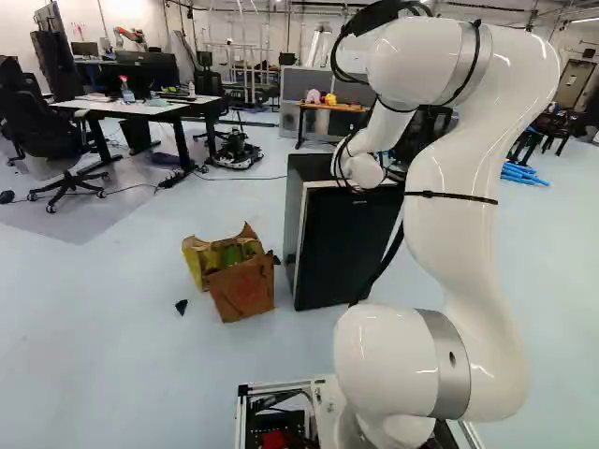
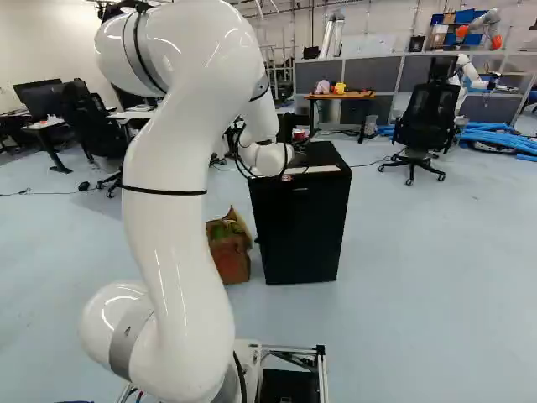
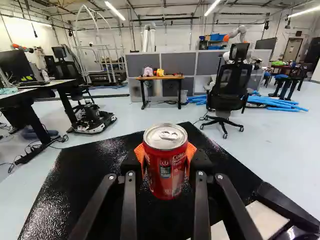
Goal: Grab a drink from the fridge
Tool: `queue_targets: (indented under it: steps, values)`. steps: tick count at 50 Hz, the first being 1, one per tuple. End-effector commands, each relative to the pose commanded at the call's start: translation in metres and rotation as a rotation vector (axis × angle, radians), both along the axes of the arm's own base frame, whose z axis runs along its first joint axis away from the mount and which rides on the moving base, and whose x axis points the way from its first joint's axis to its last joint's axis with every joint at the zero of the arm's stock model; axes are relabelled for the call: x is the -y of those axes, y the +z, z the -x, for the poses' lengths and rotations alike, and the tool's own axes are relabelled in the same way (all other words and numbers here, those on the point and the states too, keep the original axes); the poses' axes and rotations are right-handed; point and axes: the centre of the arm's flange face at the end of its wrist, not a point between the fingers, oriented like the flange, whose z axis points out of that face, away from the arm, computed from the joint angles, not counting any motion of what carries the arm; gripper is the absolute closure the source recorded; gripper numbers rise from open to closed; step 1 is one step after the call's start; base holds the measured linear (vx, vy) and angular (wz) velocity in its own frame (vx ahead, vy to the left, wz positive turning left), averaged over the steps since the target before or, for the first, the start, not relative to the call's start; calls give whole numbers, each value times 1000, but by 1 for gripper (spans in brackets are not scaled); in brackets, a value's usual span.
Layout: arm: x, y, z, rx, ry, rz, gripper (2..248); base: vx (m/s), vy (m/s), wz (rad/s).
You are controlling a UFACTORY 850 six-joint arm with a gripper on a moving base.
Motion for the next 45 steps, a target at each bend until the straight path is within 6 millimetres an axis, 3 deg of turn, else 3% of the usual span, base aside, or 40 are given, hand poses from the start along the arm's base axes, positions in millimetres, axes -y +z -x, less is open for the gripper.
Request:
queue_targets:
  steps: [23, 45]
  values:
    - [-6, 3, 8, -7, 8, -1, 151, 0, 0, 0]
    - [-25, 9, 34, -26, 33, -3, 151, 0, 0, 0]
